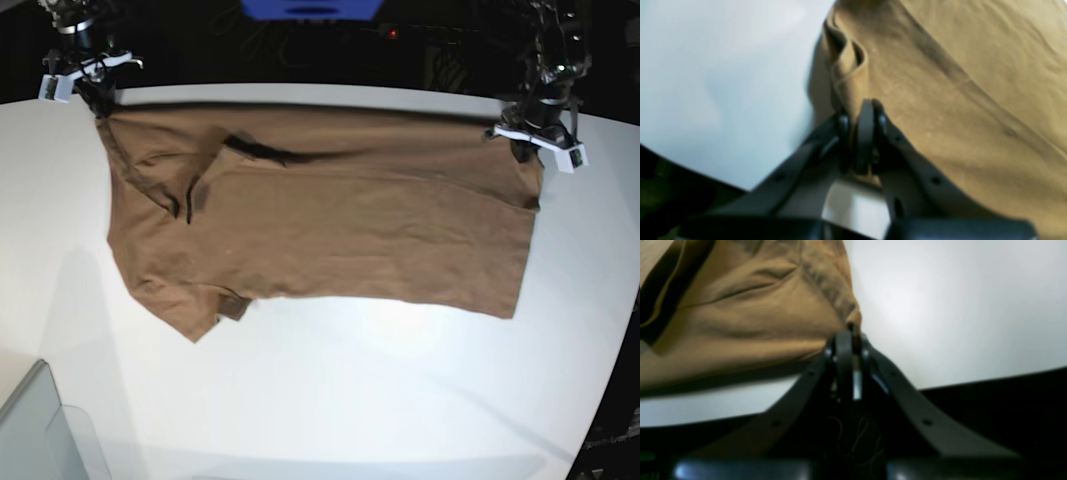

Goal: Layout the t-shirt on the table in an organized manner, then fold the t-shirt properly
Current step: 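Drag the shirt with both grippers away from the hem side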

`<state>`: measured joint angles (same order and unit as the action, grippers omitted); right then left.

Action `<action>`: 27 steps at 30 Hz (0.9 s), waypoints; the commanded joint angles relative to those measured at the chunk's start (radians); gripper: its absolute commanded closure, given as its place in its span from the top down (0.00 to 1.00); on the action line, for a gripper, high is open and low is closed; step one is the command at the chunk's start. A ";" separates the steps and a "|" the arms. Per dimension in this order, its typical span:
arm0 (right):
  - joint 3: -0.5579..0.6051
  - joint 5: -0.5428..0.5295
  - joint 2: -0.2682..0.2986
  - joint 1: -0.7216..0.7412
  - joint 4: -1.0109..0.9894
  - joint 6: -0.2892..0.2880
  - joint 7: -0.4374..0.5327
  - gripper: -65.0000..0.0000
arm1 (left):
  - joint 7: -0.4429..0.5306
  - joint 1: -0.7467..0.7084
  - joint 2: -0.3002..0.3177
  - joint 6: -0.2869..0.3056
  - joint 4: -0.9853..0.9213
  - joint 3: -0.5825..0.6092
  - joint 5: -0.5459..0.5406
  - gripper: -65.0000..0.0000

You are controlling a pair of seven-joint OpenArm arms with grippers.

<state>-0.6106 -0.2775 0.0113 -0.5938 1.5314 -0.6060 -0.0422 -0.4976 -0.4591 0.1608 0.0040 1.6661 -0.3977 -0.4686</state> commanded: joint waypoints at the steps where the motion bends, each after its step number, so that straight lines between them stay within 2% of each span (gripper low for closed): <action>1: -0.009 -0.018 0.009 -0.013 0.016 -0.002 0.028 0.00 | 0.021 0.001 0.012 0.001 0.015 -0.007 0.003 0.00; 7: -0.007 -0.018 0.009 -0.038 0.017 -0.002 0.028 0.01 | 0.018 -0.005 0.007 0.001 0.016 -0.005 0.000 0.02; 9: -0.009 -0.018 0.009 -0.051 0.019 -0.002 0.028 0.09 | -0.028 -0.005 0.007 0.001 0.016 -0.005 0.000 0.11; 12: -0.009 -0.018 0.008 -0.067 0.047 -0.002 0.028 0.24 | -0.115 -0.004 0.009 0.001 0.026 -0.007 0.005 0.31; 15: -0.036 -0.019 -0.020 -0.070 0.093 -0.002 0.028 0.31 | -0.118 -0.004 0.012 0.001 0.027 -0.008 0.001 0.39; 19: -0.141 -0.019 -0.106 -0.054 0.186 -0.002 0.028 0.31 | -0.120 -0.005 0.006 0.001 0.030 -0.034 -0.002 0.39; 21: -0.159 -0.019 -0.129 -0.044 0.234 -0.002 0.028 0.31 | -0.128 -0.005 0.000 0.001 0.047 -0.070 -0.002 0.39; 22: -0.151 -0.019 -0.132 -0.042 0.251 -0.012 0.028 0.31 | -0.128 -0.005 -0.013 0.001 0.058 -0.086 -0.002 0.39; 25: -0.107 -0.018 -0.135 -0.033 0.281 -0.092 0.025 0.26 | -0.129 -0.005 -0.033 0.001 0.099 -0.132 -0.002 0.39; 27: -0.044 -0.013 -0.136 -0.033 0.295 -0.092 0.023 0.18 | -0.129 -0.008 -0.042 0.001 0.122 -0.149 -0.002 0.39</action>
<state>-0.6453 -0.2771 -0.1299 -0.6182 1.8088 -0.6910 -0.0406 -0.6456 -0.4648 0.1112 0.0036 1.7721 -0.5396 -0.4679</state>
